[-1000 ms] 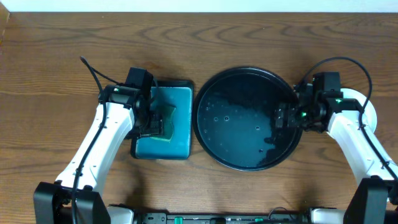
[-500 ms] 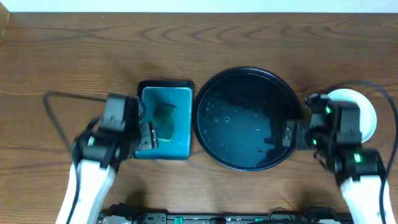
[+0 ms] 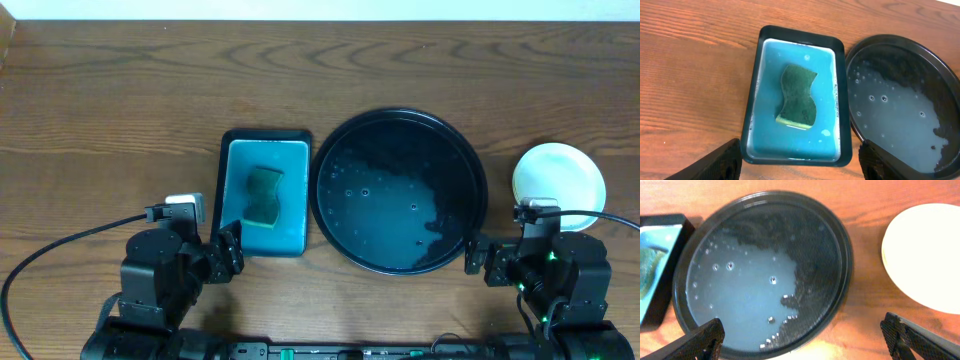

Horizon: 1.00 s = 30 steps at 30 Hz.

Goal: Clean dirty plates on tray and stack at the side

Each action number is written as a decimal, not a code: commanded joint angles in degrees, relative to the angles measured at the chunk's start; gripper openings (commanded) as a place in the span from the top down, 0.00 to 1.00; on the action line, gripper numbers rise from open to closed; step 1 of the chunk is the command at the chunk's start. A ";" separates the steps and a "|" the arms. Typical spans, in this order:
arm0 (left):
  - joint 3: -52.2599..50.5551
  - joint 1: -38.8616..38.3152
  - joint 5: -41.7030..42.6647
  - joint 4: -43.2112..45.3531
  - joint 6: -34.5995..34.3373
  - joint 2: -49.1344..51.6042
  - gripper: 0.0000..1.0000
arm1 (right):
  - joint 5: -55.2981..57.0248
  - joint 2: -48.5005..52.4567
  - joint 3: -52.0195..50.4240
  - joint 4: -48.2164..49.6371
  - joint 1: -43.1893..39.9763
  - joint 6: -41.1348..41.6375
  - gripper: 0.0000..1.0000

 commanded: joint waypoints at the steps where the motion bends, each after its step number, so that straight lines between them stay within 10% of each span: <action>1: -0.57 0.15 0.55 -0.33 0.52 -0.15 0.24 | 0.55 -0.15 -0.52 -1.70 0.50 0.09 0.01; 20: -0.57 0.15 0.55 -0.33 0.52 -0.15 0.25 | 2.82 -1.79 -0.81 -6.62 0.50 -1.31 0.01; 30: -0.57 0.15 0.55 -0.33 0.52 -0.15 0.25 | 2.91 -17.49 -7.91 6.60 0.50 -1.46 0.01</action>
